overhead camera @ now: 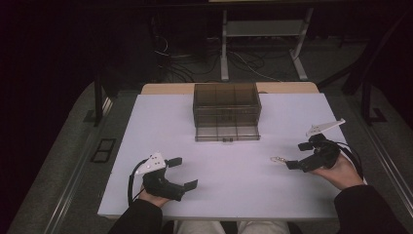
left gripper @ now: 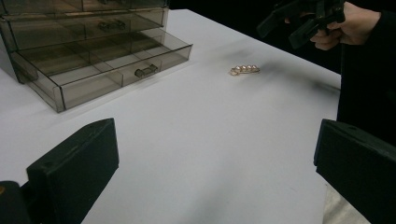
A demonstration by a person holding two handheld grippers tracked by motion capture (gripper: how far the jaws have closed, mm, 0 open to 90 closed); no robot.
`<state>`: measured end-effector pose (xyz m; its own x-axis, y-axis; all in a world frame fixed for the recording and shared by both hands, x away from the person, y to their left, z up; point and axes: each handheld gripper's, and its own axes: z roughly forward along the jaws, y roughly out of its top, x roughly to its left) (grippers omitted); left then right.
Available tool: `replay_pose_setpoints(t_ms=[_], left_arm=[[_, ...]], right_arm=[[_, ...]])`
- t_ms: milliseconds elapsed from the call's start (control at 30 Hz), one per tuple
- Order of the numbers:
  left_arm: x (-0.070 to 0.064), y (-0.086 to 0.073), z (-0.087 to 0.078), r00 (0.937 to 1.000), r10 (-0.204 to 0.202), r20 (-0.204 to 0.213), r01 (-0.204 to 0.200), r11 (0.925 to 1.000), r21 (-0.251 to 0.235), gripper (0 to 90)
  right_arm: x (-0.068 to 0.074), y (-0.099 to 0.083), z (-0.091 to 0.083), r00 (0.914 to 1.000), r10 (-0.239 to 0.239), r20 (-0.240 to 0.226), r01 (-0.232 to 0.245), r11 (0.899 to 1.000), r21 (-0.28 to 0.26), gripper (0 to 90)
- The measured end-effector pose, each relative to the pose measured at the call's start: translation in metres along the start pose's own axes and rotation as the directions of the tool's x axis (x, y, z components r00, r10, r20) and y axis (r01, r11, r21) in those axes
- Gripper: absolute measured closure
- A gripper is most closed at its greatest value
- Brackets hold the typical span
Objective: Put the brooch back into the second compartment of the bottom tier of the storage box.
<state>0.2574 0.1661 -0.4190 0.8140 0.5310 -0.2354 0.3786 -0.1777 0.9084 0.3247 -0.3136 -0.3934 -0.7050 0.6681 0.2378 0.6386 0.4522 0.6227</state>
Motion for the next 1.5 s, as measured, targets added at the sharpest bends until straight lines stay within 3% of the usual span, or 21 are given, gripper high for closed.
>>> replay_pose_setpoints(t_ms=[767, 1367, 1500], left_arm=[[0.0, 0.0, 0.001, 1.0, -0.001, 0.005, 0.001, 1.0, 0.001, 0.0], [0.001, 0.0, 0.001, 1.0, 0.003, 0.009, -0.003, 1.0, 0.008, 0.0], [0.001, 0.0, 0.002, 1.0, 0.004, 0.009, -0.004, 1.0, 0.009, 0.0]], right_arm=[[-0.012, 0.006, 0.027, 0.9998, -0.019, -0.001, 0.019, 0.999, 0.051, 0.5], [-0.011, 0.007, 0.051, 0.9977, -0.067, 0.01, 0.065, 0.988, 0.14, 0.6], [-0.012, 0.006, 0.051, 0.9964, -0.084, 0.013, 0.081, 0.987, 0.14, 13.1]])
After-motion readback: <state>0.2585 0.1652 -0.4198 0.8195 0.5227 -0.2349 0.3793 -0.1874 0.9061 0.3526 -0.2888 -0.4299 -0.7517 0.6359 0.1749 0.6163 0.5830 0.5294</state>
